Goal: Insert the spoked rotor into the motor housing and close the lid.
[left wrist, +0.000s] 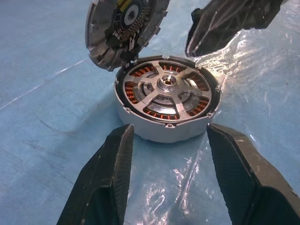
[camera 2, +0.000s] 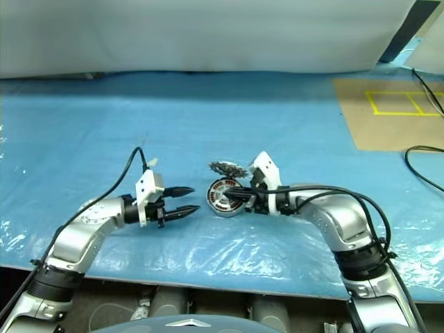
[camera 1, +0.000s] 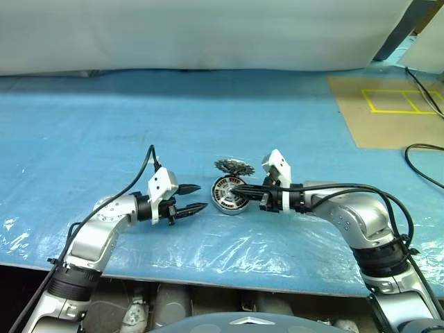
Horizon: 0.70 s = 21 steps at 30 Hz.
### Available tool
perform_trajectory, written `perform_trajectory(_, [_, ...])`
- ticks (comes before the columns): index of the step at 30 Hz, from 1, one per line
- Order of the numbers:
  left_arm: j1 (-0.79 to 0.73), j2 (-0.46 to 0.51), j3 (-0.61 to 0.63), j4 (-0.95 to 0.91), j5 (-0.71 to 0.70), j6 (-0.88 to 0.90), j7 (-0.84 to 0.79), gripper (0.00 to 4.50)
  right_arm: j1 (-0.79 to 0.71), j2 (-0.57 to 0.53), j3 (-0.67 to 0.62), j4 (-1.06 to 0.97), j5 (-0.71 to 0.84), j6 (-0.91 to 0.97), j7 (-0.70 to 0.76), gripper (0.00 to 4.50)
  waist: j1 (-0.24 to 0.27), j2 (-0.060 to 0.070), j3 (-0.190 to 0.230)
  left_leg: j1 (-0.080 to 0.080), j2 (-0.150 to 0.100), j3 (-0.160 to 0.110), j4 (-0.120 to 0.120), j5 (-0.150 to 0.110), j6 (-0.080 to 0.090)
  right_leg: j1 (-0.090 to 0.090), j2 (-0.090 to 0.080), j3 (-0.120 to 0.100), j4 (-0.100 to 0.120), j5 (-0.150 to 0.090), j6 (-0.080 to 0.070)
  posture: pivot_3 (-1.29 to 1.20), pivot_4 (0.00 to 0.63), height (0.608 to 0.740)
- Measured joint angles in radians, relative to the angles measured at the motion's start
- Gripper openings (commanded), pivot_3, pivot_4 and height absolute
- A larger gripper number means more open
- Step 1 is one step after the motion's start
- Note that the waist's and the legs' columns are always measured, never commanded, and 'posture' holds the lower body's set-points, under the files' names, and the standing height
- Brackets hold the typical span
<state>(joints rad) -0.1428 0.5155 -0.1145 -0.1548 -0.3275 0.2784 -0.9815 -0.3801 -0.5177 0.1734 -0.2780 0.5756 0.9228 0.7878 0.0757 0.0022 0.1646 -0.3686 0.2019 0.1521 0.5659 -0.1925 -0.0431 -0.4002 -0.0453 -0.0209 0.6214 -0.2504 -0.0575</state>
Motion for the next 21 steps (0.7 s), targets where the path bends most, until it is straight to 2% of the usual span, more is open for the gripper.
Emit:
perform_trajectory(4, [0.002,-0.022,0.001,-0.001,0.005,-0.009,0.049,2.60,-0.023,0.044,0.042,0.069,-0.041,-0.037,-0.005,0.00,-0.004,0.000,0.000,0.000,0.000,0.000,0.000,0.000,0.000,0.000,0.000,0.000,0.000,0.000,0.000,0.00,0.150,0.740])
perform_trajectory(11, [-0.016,-0.032,0.011,0.043,0.004,-0.020,0.085,2.60,-0.032,0.054,0.104,0.129,-0.131,-0.127,-0.006,0.00,-0.006,0.000,0.000,0.002,0.000,0.000,0.000,0.000,0.000,0.002,0.000,0.000,0.000,0.000,0.000,0.00,0.150,0.740])
perform_trajectory(14, [-0.072,-0.048,0.040,0.111,0.002,-0.031,0.107,2.60,-0.019,0.036,0.102,0.118,-0.139,-0.135,0.008,0.00,-0.003,0.000,0.000,0.003,0.000,0.000,0.002,0.000,0.000,0.005,0.000,0.000,0.000,0.000,0.000,0.00,0.150,0.740])
perform_trajectory(16, [-0.111,-0.055,0.066,0.152,-0.012,-0.036,0.107,2.60,0.000,0.017,0.086,0.100,-0.121,-0.109,0.023,0.00,-0.001,0.000,0.000,0.004,-0.001,0.000,0.002,0.000,0.000,0.006,-0.001,0.000,-0.001,0.000,0.000,0.00,0.150,0.740])
perform_trajectory(21, [-0.253,-0.065,0.142,0.280,-0.105,-0.028,0.034,2.60,0.009,-0.043,-0.057,-0.021,0.061,0.052,0.070,0.00,0.004,-0.001,0.000,0.001,-0.001,-0.001,0.002,0.000,0.001,0.003,-0.001,0.000,0.000,0.001,0.001,0.00,0.150,0.740])
